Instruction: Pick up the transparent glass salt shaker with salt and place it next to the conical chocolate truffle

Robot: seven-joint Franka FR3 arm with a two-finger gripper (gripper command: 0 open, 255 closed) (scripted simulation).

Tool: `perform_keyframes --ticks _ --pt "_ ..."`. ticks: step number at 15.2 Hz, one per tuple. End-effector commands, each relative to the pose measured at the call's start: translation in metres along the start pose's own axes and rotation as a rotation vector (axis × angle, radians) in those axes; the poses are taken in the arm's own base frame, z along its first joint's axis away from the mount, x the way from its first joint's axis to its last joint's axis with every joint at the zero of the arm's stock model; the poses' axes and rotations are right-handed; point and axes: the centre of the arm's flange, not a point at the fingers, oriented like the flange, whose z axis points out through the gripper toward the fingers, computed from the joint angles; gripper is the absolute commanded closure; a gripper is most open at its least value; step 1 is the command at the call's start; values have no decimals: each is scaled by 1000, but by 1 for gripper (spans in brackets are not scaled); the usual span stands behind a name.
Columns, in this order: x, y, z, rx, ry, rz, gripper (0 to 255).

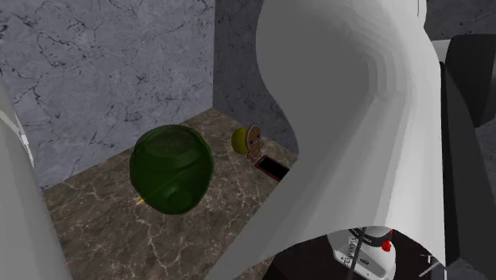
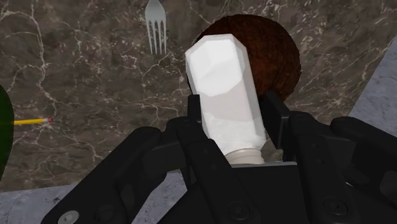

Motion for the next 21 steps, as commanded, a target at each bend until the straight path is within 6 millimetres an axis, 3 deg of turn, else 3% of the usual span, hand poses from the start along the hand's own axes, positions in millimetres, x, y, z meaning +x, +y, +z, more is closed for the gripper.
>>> perform_keyframes --ticks 1,21 --pt "-3 1 11 0 0 0 255" --pt "-28 14 112 0 0 0 255"
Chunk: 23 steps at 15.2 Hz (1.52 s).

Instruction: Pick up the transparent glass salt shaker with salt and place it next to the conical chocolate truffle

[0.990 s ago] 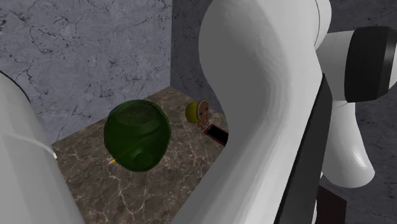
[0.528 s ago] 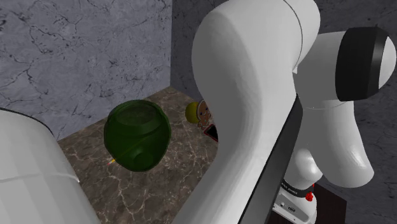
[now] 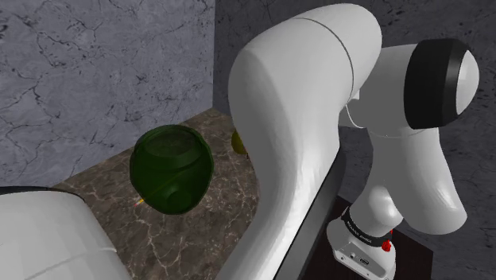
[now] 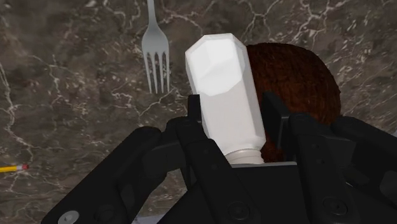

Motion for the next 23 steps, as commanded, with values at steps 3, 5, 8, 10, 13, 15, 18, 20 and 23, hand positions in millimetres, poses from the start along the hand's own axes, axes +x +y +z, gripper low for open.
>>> perform_keyframes --ticks 3,5,8,10,13,15,18,20,23 --pt "-6 3 20 1 0 0 255" --pt "-9 5 31 1 0 0 255" --pt "-12 7 46 1 0 0 255" --pt "-15 8 56 1 0 0 255" --pt "-18 9 69 1 0 0 255" --pt "-18 9 69 1 0 0 255" --pt "-18 9 69 1 0 0 255" --pt "-18 9 69 1 0 0 255" --pt "-18 9 69 1 0 0 0"
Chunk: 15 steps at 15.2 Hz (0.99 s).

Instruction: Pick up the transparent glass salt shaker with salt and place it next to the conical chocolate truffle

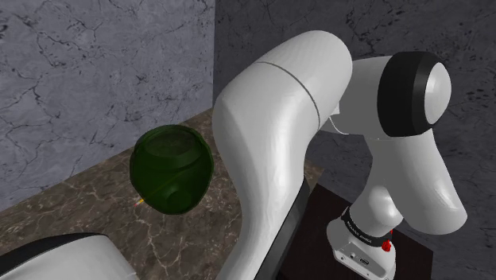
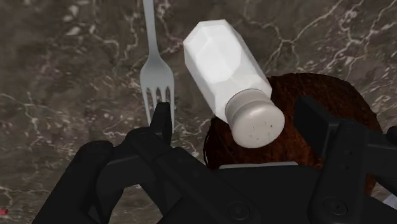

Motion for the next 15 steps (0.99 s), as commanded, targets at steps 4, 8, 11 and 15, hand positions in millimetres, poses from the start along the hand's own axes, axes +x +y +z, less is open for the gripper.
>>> perform_keyframes --ticks 4,8,11,15 --pt "0 0 -13 0 0 0 0" --pt "0 0 -50 0 0 0 0" --pt "0 0 -50 0 0 0 0" --pt "0 0 -50 0 0 0 0"
